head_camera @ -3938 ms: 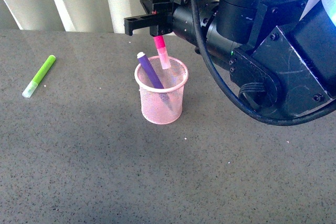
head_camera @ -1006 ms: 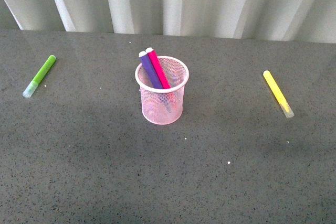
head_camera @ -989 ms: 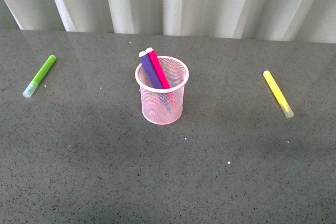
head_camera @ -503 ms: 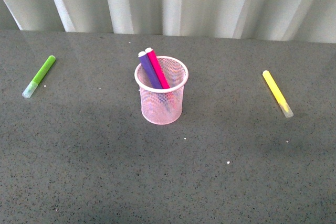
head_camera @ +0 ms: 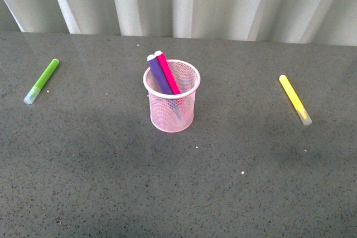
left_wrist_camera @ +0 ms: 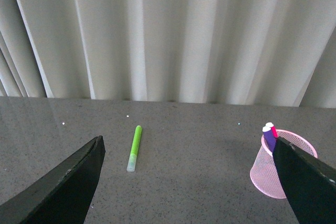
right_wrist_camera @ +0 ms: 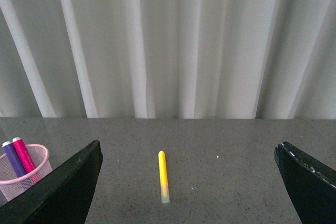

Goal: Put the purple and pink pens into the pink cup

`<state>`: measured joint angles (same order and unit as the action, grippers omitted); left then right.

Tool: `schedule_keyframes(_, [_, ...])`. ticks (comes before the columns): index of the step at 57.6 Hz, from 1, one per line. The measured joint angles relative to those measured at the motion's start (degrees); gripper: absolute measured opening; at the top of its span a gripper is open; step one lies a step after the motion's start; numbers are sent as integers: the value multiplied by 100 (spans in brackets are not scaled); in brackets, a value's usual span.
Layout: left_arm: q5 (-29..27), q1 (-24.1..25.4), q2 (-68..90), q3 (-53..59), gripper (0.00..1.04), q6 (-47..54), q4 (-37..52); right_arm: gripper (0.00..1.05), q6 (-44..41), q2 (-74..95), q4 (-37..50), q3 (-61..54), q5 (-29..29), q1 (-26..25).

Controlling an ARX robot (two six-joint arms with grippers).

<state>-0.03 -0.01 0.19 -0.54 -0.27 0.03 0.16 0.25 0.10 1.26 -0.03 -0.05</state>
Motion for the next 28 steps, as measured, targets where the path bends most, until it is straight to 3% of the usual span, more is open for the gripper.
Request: schedule_keyframes(28, [0,0,0,0,98,0,0,98,-2,0,0,0,0,0])
